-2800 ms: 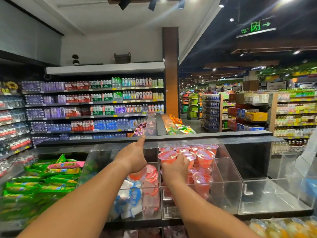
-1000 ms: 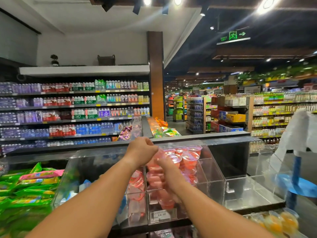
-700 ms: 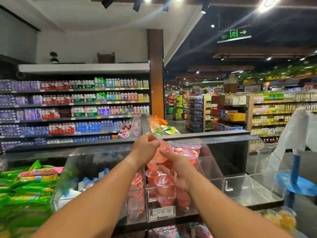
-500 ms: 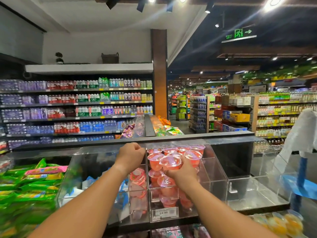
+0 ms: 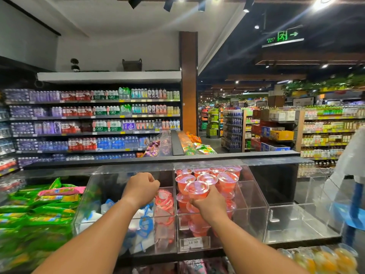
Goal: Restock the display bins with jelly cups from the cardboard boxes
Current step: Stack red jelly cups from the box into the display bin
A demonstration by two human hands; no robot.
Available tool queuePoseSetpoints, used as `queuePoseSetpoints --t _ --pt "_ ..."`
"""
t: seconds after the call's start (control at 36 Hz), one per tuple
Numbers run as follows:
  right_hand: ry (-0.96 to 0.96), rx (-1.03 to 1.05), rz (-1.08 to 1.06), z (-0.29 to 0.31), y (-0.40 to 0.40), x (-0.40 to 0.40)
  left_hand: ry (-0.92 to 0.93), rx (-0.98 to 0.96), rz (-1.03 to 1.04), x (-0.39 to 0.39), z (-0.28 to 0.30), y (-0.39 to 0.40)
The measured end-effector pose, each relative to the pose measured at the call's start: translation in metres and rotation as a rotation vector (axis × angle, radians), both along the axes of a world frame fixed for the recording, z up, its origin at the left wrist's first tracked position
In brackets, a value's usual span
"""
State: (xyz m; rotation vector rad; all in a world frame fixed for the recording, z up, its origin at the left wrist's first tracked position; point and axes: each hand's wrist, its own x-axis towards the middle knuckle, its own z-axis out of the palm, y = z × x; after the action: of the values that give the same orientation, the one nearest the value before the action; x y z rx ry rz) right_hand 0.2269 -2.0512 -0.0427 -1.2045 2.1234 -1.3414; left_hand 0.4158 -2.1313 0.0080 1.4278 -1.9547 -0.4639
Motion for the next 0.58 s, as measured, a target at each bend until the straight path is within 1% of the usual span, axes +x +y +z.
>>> queuePoseSetpoints --t 0.19,0.31,0.39,0.44,0.53,0.58 --pt "0.036 0.04 0.012 -0.002 0.005 0.0 -0.051 0.016 0.004 0.003 -0.005 -0.001" --pt "0.114 0.066 0.012 0.0 0.012 0.0 -0.123 0.005 -0.002 0.01 -0.007 0.007" --pt "0.258 -0.009 0.0 0.004 0.024 0.0 -0.214 -0.042 0.015 0.019 -0.01 0.019" --pt "0.404 -0.071 0.022 0.013 0.035 -0.001 -0.294 -0.073 0.043 0.026 -0.012 0.032" --pt "0.683 -0.124 0.133 0.028 0.046 0.004 -0.421 -0.101 0.101 0.043 -0.016 0.057" --pt "0.797 -0.168 0.225 0.034 0.049 0.016 -0.473 -0.101 0.168 0.058 -0.018 0.078"
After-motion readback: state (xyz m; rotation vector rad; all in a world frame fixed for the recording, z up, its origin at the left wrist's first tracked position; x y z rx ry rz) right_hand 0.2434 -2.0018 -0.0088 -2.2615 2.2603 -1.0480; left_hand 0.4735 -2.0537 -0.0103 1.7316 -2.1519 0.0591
